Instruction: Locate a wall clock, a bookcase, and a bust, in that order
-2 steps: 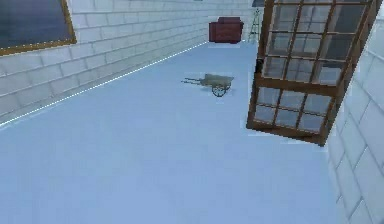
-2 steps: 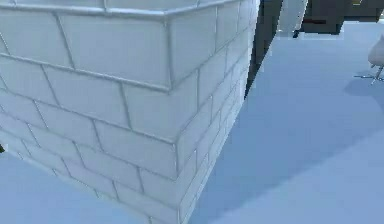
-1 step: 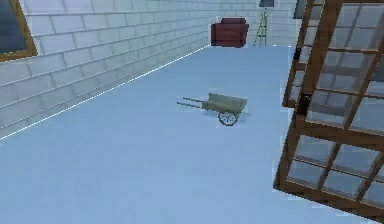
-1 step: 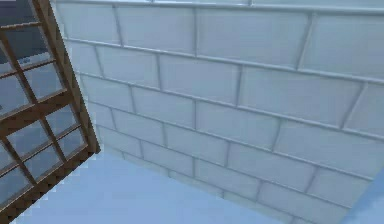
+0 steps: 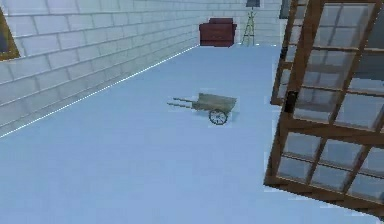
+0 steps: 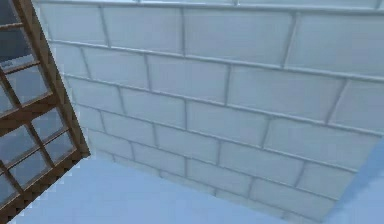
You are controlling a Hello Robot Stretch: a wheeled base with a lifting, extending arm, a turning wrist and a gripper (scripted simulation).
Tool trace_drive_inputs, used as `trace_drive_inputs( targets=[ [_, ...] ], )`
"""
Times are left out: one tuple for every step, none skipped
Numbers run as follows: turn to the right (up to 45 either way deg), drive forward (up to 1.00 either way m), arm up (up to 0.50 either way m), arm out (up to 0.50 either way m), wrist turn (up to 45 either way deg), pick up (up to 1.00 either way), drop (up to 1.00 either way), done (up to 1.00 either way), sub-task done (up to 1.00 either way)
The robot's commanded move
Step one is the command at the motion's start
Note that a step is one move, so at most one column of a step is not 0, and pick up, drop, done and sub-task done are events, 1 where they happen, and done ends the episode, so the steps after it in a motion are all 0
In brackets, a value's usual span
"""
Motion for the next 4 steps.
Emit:
trace_drive_inputs(
  targets=[
    [0.0, 1.00, 0.00, 0.00, 0.0, 0.00, 0.00, 0.00, 0.00],
    [3.0, 0.00, 0.00, 0.00, 0.0, 0.00, 0.00, 0.00, 0.00],
    [0.0, 0.15, 0.00, 0.00, 0.0, 0.00, 0.00, 0.00, 0.00],
    [15.0, 0.00, 0.00, 0.00, 0.0, 0.00, 0.00, 0.00, 0.00]
  ],
)
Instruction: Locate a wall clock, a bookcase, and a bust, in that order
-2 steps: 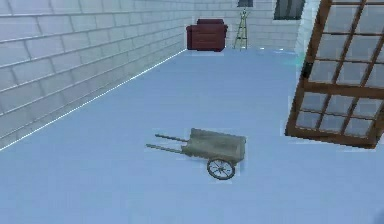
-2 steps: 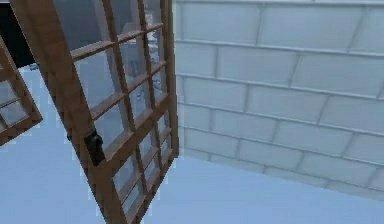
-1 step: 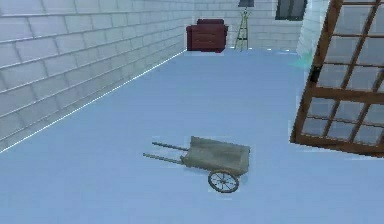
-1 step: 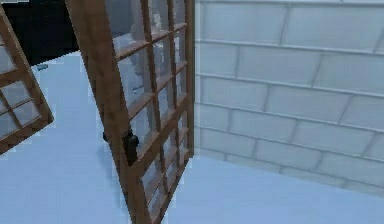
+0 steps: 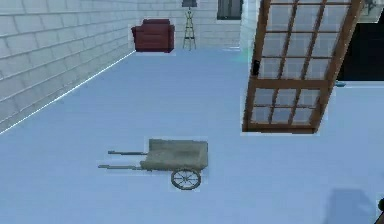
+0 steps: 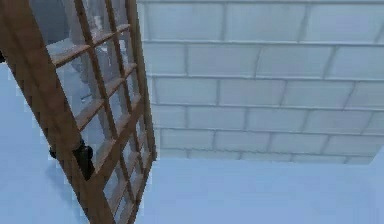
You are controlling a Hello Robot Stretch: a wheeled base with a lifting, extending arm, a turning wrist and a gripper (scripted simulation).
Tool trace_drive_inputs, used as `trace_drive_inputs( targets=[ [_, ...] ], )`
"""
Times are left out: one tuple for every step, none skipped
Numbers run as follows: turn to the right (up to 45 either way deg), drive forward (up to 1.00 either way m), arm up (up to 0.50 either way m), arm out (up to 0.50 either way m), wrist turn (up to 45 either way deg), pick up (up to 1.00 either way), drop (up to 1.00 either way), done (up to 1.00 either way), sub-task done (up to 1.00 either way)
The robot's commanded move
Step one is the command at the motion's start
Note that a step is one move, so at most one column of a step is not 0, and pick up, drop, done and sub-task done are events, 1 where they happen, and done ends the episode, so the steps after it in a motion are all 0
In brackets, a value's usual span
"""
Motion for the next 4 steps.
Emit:
trace_drive_inputs(
  targets=[
    [0.0, 0.85, 0.00, 0.00, 0.0, 0.00, 0.00, 0.00, 0.00],
    [45.0, 0.00, 0.00, 0.00, 0.0, 0.00, 0.00, 0.00, 0.00],
    [45.0, 0.00, 0.00, 0.00, 0.0, 0.00, 0.00, 0.00, 0.00],
    [3.0, 0.00, 0.00, 0.00, 0.0, 0.00, 0.00, 0.00, 0.00]
  ],
)
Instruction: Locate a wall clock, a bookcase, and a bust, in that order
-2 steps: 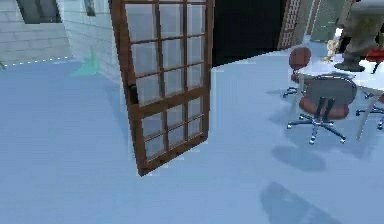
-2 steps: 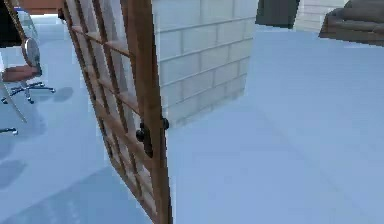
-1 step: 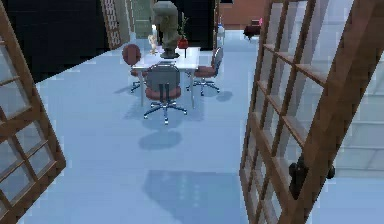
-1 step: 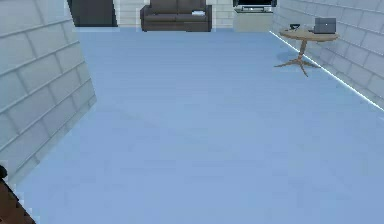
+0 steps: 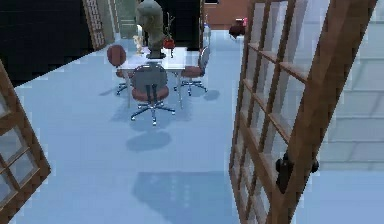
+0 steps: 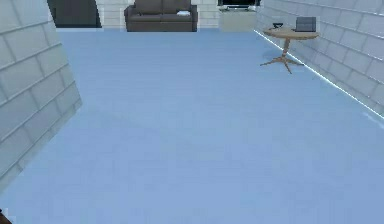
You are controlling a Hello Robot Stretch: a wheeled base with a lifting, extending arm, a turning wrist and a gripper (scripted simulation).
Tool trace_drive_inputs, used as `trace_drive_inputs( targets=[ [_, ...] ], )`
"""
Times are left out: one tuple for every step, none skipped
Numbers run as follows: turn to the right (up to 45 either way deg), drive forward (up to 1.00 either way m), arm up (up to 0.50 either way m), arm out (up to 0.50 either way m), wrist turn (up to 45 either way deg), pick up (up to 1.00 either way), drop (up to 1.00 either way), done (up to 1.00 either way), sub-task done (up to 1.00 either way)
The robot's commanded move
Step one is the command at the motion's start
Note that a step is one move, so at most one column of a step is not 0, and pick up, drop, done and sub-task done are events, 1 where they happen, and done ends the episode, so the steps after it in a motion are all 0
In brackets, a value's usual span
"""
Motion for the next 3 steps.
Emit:
trace_drive_inputs(
  targets=[
    [0.0, 0.45, 0.00, 0.00, 0.0, 0.00, 0.00, 0.00, 0.00],
    [0.0, 1.00, 0.00, 0.00, 0.0, 0.00, 0.00, 0.00, 0.00],
    [0.0, 0.20, 0.00, 0.00, 0.0, 0.00, 0.00, 0.00, 0.00]
  ],
)
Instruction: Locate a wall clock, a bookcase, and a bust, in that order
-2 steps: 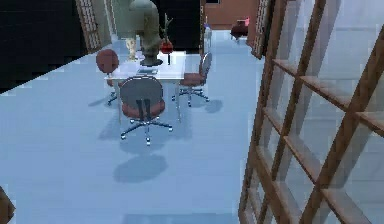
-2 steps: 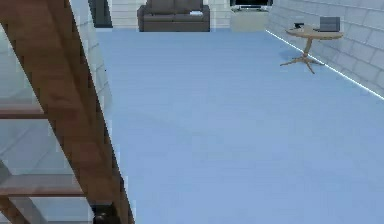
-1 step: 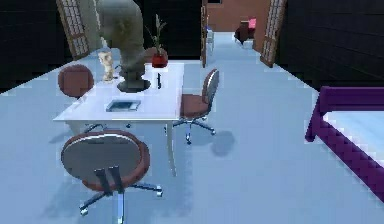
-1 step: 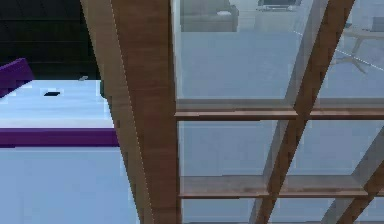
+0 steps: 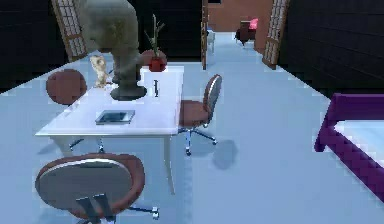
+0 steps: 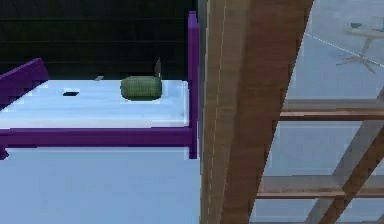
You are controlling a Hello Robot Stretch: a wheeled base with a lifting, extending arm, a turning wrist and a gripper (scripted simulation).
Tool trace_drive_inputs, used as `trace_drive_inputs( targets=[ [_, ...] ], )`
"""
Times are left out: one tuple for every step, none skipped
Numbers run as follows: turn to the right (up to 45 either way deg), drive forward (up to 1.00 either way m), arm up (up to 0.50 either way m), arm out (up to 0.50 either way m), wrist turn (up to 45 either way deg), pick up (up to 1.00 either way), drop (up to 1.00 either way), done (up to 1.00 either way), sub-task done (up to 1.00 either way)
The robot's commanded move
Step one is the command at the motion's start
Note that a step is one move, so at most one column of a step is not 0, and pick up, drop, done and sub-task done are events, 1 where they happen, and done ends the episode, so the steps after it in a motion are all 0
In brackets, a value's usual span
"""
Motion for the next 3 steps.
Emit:
trace_drive_inputs(
  targets=[
    [24.0, 0.00, 0.00, 0.00, 0.0, 0.00, 0.00, 0.00, 0.00],
    [0.0, 1.00, 0.00, 0.00, 0.0, 0.00, 0.00, 0.00, 0.00],
    [0.0, 1.00, 0.00, 0.00, 0.0, 0.00, 0.00, 0.00, 0.00]
  ],
)
